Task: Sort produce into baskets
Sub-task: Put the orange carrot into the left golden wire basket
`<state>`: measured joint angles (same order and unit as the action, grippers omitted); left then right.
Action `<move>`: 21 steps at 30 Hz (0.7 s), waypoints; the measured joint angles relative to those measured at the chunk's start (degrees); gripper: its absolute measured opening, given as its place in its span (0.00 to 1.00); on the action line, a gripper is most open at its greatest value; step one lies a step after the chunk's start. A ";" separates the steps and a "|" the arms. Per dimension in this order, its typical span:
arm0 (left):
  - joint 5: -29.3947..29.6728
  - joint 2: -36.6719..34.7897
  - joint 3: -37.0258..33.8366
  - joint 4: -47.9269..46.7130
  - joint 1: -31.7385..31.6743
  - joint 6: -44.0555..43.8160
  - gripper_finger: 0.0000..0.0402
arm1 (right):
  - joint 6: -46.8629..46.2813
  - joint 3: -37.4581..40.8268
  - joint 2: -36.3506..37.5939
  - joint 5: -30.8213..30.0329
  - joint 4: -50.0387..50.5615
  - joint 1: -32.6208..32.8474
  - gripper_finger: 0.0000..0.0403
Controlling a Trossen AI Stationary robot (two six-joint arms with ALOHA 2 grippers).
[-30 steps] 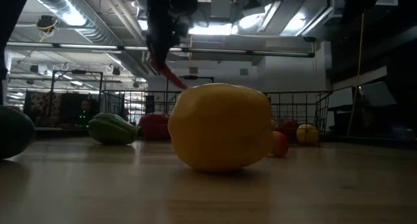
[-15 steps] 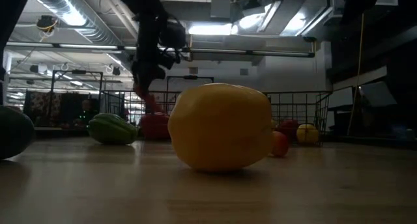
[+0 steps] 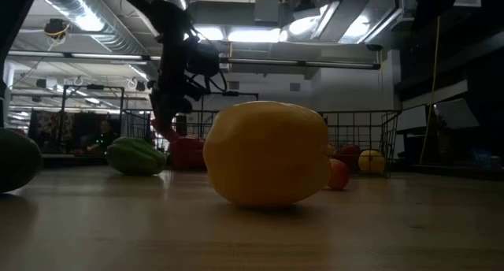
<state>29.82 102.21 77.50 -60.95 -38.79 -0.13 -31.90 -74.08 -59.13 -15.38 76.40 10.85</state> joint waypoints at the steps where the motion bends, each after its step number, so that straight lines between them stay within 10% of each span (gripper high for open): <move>1: 0.00 0.00 -0.28 0.12 -0.02 -0.27 0.49 | 0.02 0.00 0.00 0.00 0.00 0.02 0.81; 21: 0.30 0.00 -1.17 1.47 0.07 -0.85 0.49 | 0.35 0.00 0.00 0.00 0.00 0.01 0.81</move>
<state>30.12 102.21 76.34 -59.48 -38.71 -0.97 -31.55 -74.08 -59.13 -15.38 76.40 10.86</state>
